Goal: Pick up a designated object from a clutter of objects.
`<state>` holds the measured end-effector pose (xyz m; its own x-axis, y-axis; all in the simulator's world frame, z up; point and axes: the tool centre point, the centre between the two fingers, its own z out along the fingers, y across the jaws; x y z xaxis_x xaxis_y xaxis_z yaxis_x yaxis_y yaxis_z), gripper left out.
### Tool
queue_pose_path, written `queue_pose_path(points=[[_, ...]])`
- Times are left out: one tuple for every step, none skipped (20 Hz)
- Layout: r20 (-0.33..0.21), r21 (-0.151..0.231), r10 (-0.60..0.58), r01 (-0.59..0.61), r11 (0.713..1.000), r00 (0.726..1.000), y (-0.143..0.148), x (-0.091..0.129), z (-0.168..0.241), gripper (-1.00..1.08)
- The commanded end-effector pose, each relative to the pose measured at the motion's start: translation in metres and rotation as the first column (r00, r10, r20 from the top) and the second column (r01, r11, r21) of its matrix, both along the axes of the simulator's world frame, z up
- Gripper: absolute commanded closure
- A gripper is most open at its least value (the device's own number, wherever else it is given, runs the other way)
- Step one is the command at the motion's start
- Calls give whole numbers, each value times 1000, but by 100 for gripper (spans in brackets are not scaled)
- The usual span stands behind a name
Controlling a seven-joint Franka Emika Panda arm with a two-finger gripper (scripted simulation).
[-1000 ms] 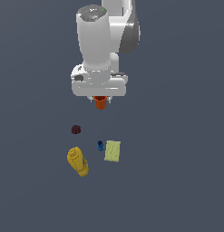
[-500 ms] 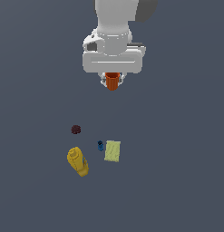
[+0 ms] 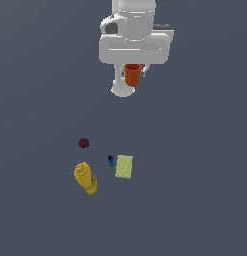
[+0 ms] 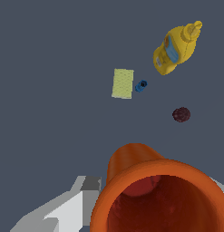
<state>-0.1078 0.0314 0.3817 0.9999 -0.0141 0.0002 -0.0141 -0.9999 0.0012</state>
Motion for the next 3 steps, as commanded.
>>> queue_pose_path(points=[[0,0,-1,1,1000,1000,3,-2,5,108],[0,0,-1,1,1000,1000,3,-2,6,108],[0,0,-1,1,1000,1000,4,-2,6,108]])
